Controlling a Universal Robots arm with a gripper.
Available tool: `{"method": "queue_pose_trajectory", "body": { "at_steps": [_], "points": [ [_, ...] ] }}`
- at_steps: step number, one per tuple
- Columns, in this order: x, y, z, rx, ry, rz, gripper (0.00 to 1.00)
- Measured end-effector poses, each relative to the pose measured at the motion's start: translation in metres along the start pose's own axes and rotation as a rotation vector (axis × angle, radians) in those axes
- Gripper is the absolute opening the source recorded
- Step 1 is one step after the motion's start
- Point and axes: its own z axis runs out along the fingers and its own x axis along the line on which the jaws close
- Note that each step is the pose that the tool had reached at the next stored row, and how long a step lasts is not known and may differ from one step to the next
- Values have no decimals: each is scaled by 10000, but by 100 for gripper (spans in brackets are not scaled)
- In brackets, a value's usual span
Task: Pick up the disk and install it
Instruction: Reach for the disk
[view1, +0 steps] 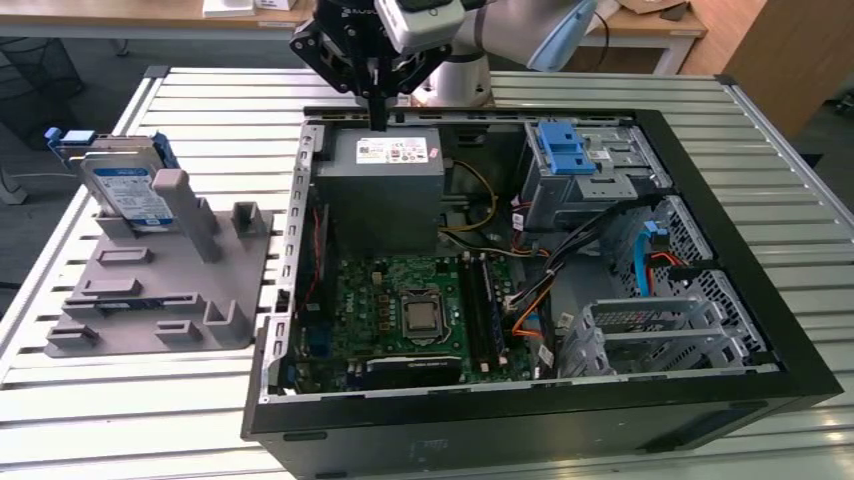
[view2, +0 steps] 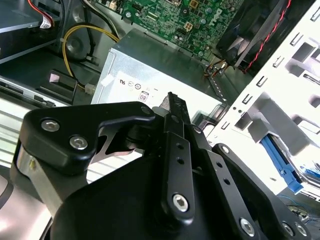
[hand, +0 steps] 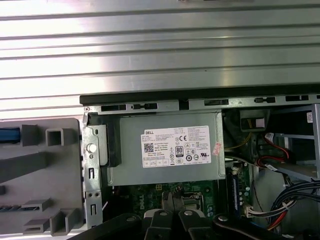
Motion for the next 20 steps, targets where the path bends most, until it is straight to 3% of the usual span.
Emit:
{"method": "queue_pose_trajectory", "body": {
  "at_steps": [20],
  "points": [
    [51, 18, 1, 0, 1, -1, 11]
  ]
}}
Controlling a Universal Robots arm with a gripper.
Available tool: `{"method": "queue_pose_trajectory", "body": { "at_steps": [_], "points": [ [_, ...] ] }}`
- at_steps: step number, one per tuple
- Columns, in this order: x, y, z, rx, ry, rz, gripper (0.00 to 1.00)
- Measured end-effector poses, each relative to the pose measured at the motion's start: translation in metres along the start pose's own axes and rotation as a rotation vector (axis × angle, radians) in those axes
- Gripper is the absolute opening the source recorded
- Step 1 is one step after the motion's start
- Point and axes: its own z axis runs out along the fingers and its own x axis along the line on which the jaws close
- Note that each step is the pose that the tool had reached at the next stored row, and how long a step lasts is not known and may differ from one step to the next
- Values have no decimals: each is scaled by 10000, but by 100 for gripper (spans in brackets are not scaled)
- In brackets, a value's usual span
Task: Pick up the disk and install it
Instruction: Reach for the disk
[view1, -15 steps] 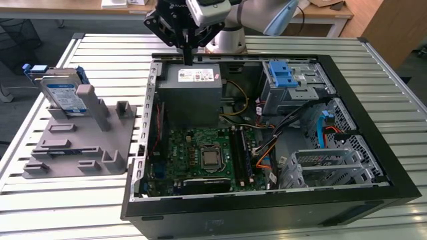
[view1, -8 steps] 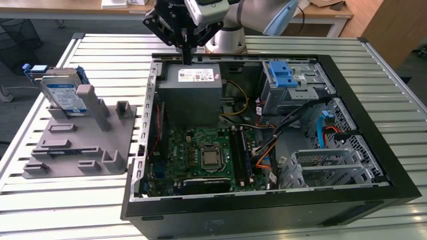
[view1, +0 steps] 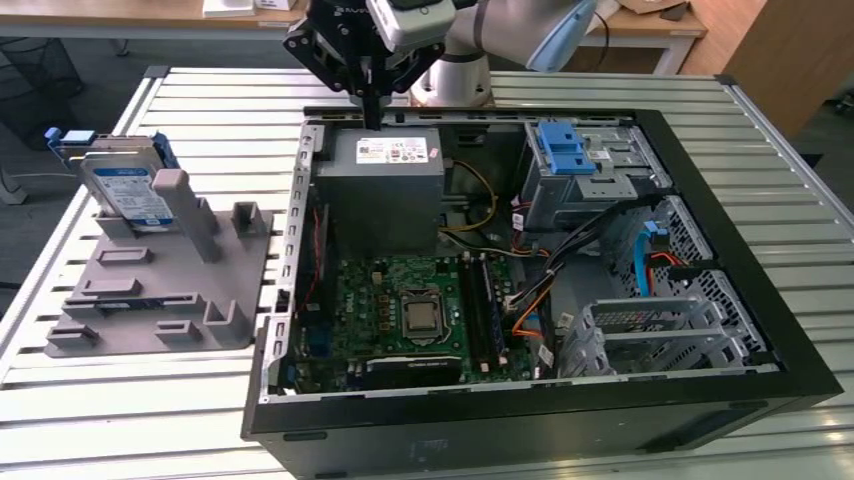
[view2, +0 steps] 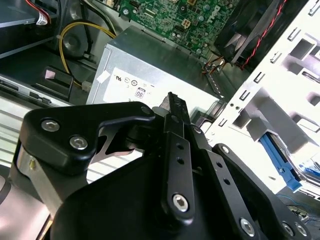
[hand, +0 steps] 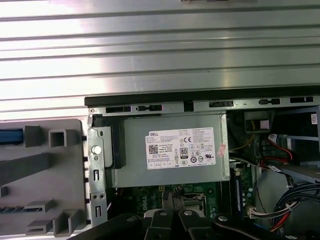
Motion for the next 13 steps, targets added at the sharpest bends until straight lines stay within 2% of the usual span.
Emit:
{"method": "queue_pose_trajectory", "body": {
  "at_steps": [13],
  "points": [
    [18, -1, 0, 0, 0, 1, 11]
  ]
}}
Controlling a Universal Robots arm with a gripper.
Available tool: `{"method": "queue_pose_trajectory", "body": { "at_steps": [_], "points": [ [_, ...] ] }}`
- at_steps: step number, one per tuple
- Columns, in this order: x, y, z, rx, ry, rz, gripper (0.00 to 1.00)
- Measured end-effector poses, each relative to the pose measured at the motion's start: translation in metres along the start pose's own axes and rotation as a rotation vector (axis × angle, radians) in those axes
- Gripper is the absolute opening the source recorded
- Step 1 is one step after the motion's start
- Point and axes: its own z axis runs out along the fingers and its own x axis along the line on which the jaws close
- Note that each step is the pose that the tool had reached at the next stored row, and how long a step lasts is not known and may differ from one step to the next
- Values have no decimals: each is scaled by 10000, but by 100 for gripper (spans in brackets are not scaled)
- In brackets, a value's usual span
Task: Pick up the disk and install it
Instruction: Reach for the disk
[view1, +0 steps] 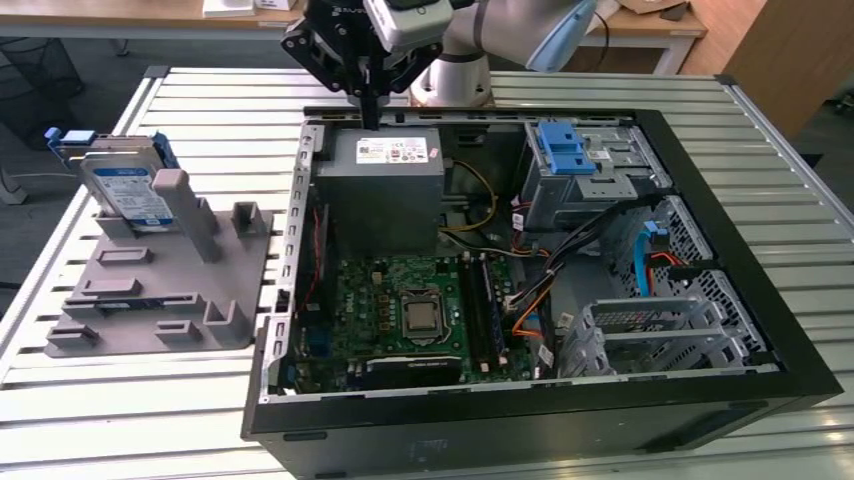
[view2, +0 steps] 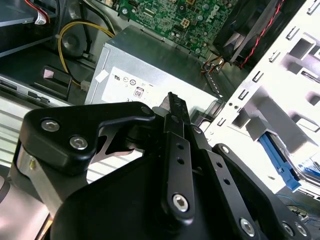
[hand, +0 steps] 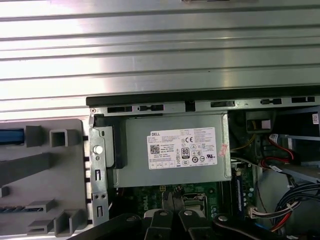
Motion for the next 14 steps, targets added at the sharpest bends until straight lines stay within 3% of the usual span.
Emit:
{"method": "queue_pose_trajectory", "body": {
  "at_steps": [14],
  "points": [
    [34, -2, 0, 0, 0, 0, 11]
  ]
}}
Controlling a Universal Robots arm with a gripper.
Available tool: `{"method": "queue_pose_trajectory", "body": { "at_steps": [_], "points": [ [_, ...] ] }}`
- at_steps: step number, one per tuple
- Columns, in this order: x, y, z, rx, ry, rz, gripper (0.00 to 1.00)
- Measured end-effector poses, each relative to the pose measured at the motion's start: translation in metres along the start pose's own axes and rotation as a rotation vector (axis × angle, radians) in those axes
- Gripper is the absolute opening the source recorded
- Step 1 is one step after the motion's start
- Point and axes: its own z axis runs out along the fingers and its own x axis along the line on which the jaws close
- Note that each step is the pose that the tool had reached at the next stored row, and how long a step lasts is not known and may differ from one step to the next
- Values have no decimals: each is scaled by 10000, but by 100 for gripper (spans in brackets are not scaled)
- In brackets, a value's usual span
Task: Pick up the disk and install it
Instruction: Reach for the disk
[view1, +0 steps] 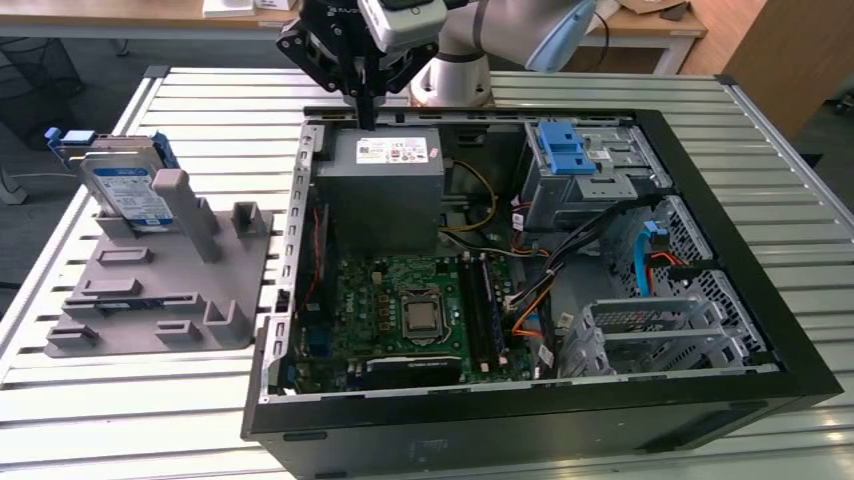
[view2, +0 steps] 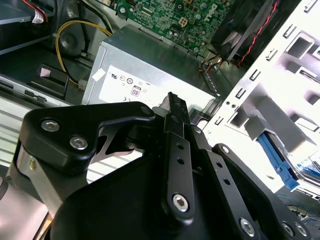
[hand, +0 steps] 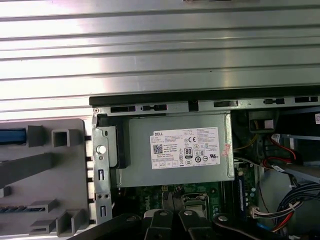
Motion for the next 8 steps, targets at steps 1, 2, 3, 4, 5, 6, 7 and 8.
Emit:
{"method": "queue_pose_trajectory", "body": {
  "at_steps": [1, 2, 3, 4, 5, 6, 7, 8],
  "points": [
    [3, 3, 0, 0, 1, 1, 11],
    [6, 6, 0, 0, 1, 0, 11],
    [12, 9, 1, -1, 0, -1, 11],
    [18, 13, 1, -1, -1, 0, 11],
    [25, 16, 1, -1, -1, 0, 11],
    [33, 19, 1, -1, 0, -1, 11],
    [40, 22, 1, -1, 0, 0, 11],
    [49, 26, 1, -1, 0, 0, 11]
  ]
}}
